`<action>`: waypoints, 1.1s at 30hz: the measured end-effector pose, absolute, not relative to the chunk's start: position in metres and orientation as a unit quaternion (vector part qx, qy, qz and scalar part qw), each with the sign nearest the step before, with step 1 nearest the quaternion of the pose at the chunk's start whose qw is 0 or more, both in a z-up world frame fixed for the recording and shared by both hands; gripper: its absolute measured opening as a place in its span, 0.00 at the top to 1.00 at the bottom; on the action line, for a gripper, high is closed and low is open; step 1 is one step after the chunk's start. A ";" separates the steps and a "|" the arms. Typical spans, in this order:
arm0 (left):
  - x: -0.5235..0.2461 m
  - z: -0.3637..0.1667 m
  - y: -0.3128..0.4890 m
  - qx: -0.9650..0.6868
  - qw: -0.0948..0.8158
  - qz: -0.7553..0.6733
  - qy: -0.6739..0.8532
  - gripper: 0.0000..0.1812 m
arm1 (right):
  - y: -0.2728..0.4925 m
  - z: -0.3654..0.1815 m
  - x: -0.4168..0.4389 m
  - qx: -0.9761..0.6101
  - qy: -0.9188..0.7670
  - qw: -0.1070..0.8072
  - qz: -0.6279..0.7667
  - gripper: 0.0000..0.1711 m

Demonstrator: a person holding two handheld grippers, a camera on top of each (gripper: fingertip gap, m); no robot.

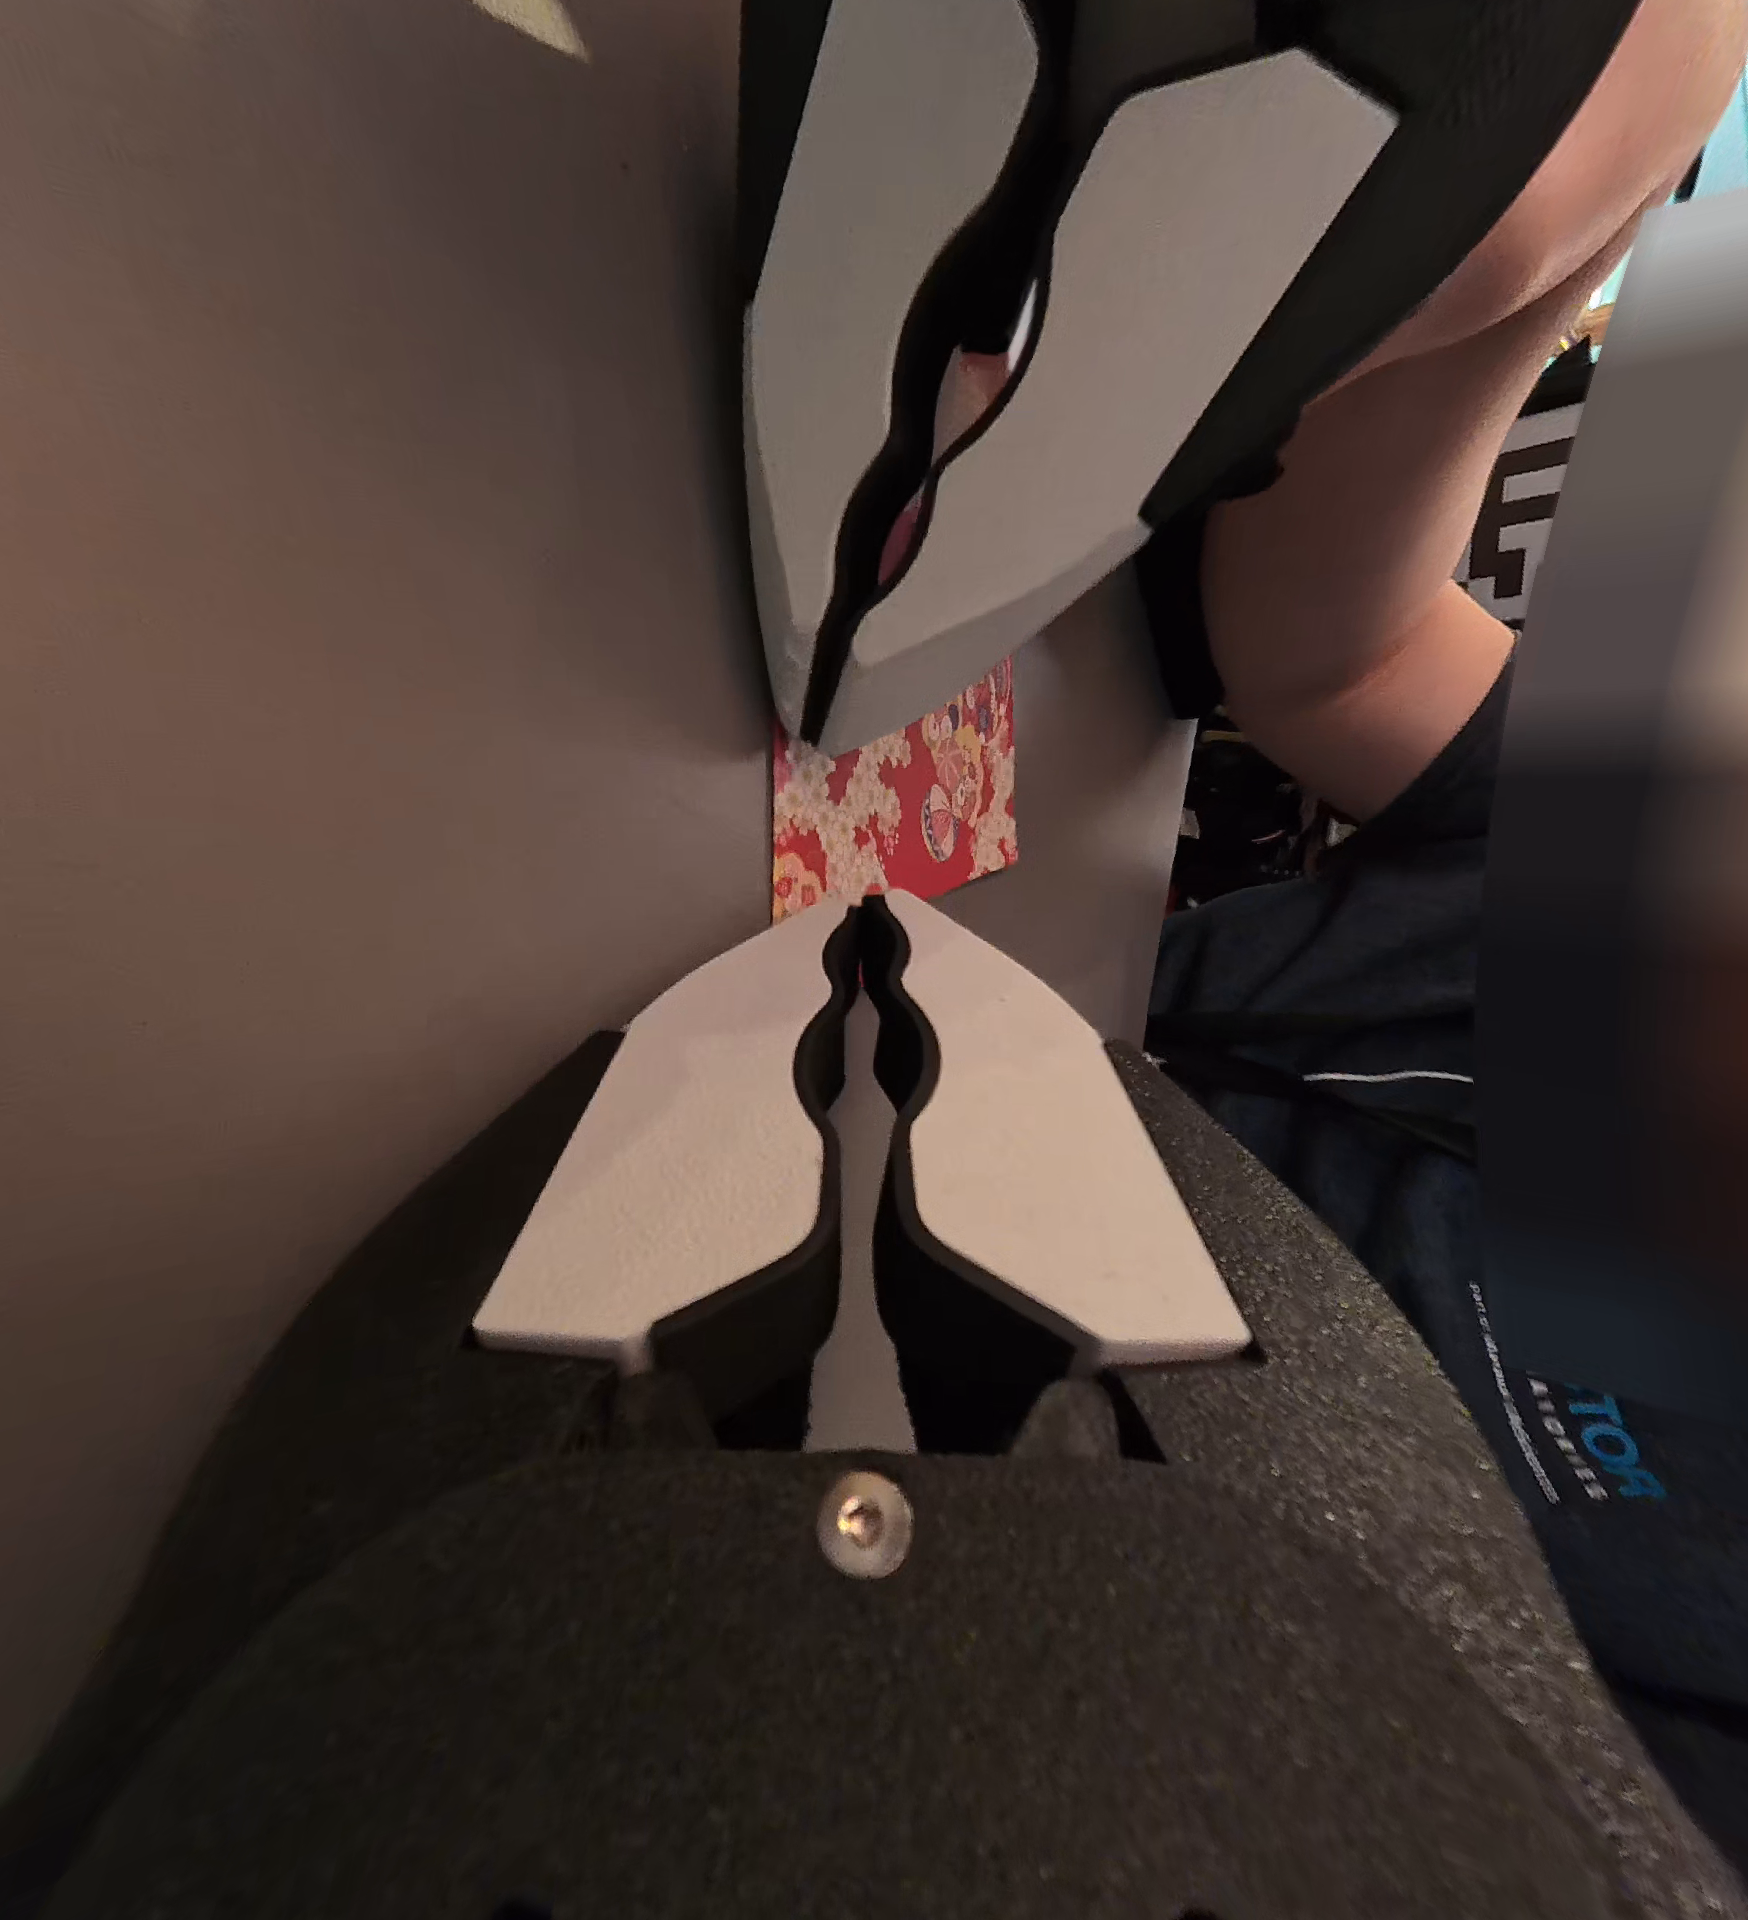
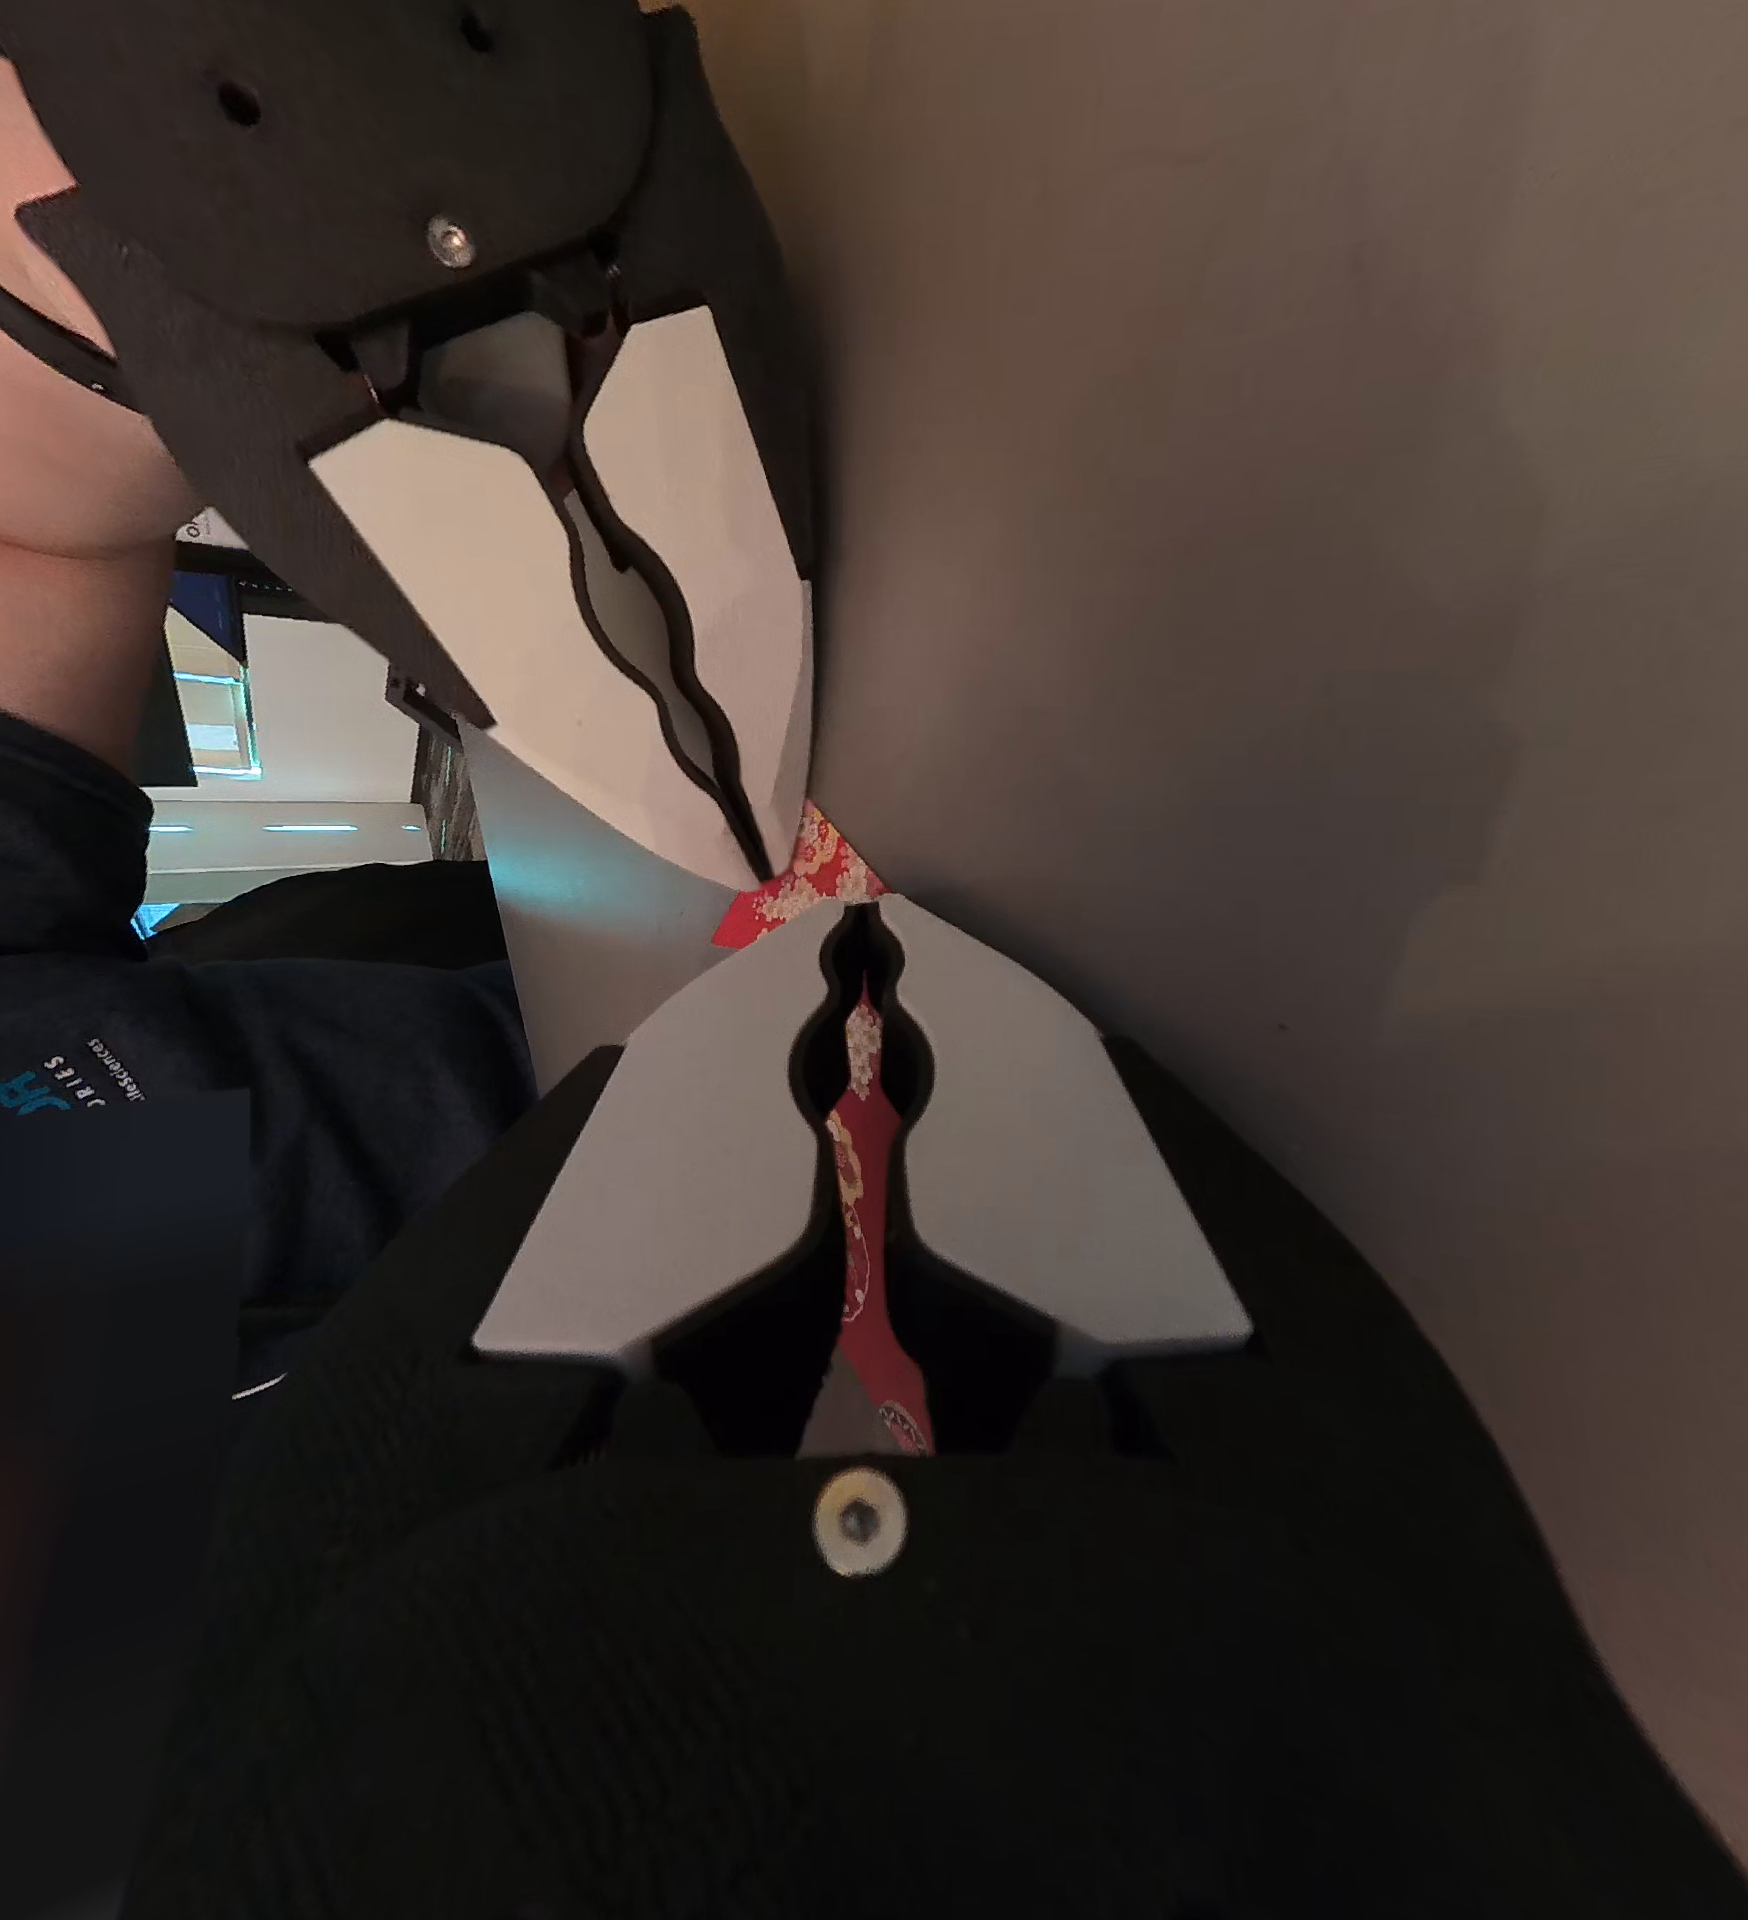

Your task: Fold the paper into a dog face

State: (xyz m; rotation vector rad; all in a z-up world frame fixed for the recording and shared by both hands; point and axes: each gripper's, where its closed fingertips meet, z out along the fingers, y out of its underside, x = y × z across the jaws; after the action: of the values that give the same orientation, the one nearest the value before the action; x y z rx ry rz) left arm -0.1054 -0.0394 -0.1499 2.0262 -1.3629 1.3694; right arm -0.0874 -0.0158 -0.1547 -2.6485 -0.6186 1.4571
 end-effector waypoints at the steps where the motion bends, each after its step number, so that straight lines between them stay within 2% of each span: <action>1: -0.108 -0.150 -0.041 0.710 0.176 0.483 -0.482 1.00 | -0.016 -0.155 -0.087 -0.858 -0.201 0.028 0.472 0.99; 12: -0.116 -0.150 -0.043 0.713 0.166 0.473 -0.490 1.00 | -0.016 -0.155 -0.087 -0.859 -0.202 0.031 0.470 0.99; 16: -0.102 -0.132 -0.044 0.706 0.149 0.504 -0.475 1.00 | -0.015 -0.155 -0.087 -0.858 -0.201 0.031 0.471 0.99; 19: -0.096 -0.143 -0.043 0.719 0.142 0.478 -0.483 1.00 | -0.015 -0.155 -0.087 -0.859 -0.202 0.031 0.469 0.98; 25: -0.095 -0.148 -0.044 0.720 0.190 0.500 -0.443 1.00 | -0.015 -0.155 -0.087 -0.856 -0.200 0.028 0.475 0.99; 29: -0.097 -0.150 -0.045 0.717 0.175 0.469 -0.485 1.00 | -0.008 -0.143 -0.095 -0.834 -0.171 0.036 0.523 0.99; 33: -0.097 -0.151 -0.045 0.722 0.164 0.454 -0.496 1.00 | -0.021 -0.149 -0.102 -0.841 -0.193 0.004 0.505 0.99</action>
State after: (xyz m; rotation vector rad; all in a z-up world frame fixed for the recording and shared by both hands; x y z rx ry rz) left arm -0.0969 -0.0454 -0.1513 2.0574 -1.4148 1.2950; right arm -0.1024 -0.0206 -0.1495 -2.6356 -0.6040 1.5821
